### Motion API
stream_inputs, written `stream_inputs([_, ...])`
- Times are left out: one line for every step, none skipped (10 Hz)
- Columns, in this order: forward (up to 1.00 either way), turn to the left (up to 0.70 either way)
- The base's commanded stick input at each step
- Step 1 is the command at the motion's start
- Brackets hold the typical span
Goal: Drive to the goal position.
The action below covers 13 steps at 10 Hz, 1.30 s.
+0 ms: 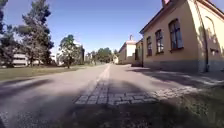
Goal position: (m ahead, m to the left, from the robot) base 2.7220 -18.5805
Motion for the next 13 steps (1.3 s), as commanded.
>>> stream_inputs([0.00, 0.00])
stream_inputs([0.00, 0.00])
stream_inputs([0.00, 0.00])
stream_inputs([0.00, 0.00])
stream_inputs([0.52, 0.00])
stream_inputs([0.70, 0.00])
stream_inputs([0.70, 0.00])
stream_inputs([0.70, 0.00])
stream_inputs([0.70, 0.00])
stream_inputs([0.70, 0.00])
stream_inputs([0.70, 0.00])
stream_inputs([0.70, 0.00])
stream_inputs([0.70, 0.00])
